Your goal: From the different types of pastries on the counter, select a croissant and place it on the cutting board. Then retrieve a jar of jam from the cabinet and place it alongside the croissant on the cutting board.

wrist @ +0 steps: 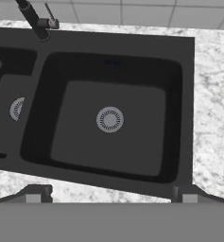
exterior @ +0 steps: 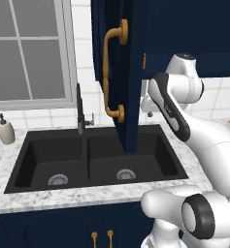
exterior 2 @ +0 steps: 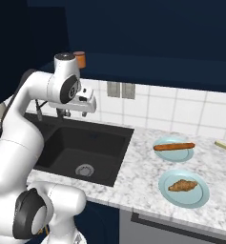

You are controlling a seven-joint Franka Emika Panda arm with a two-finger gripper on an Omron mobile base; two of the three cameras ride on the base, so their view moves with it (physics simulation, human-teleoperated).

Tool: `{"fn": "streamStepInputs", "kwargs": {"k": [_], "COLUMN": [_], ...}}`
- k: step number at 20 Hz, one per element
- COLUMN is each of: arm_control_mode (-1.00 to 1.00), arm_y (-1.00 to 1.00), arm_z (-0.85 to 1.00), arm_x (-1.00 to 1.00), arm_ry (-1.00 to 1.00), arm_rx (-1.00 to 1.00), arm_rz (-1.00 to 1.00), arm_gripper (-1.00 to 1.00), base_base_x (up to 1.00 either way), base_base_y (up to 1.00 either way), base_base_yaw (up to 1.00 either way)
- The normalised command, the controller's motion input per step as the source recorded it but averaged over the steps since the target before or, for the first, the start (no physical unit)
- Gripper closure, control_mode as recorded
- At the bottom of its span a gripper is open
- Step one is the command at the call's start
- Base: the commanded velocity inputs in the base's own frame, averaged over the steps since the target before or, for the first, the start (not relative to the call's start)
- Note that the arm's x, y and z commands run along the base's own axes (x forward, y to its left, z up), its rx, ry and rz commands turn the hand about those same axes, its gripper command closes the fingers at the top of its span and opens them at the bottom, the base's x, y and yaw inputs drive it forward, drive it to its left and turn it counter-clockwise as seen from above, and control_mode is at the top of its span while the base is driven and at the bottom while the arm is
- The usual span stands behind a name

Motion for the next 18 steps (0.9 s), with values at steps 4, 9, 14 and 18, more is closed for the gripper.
{"fn": "streamStepInputs", "kwargs": {"k": [4, 9, 14, 18], "arm_control_mode": [-1.00, -1.00, -1.00, -1.00], "arm_y": [0.02, 0.05, 0.06, 0.03], "arm_z": [0.21, 0.70, 0.83, 0.86], "arm_x": [0.00, 0.00, 0.00, 0.00], "arm_ry": [-0.10, -0.33, -0.23, -0.23], "arm_rx": [0.01, -0.07, -0.07, -0.05], "arm_rz": [0.00, 0.00, 0.00, 0.00], "arm_gripper": [-1.00, -1.00, -1.00, -1.00], "base_base_x": [0.00, 0.00, 0.00, 0.00], "base_base_y": [0.00, 0.00, 0.00, 0.00], "base_base_yaw": [0.00, 0.00, 0.00, 0.00]}}
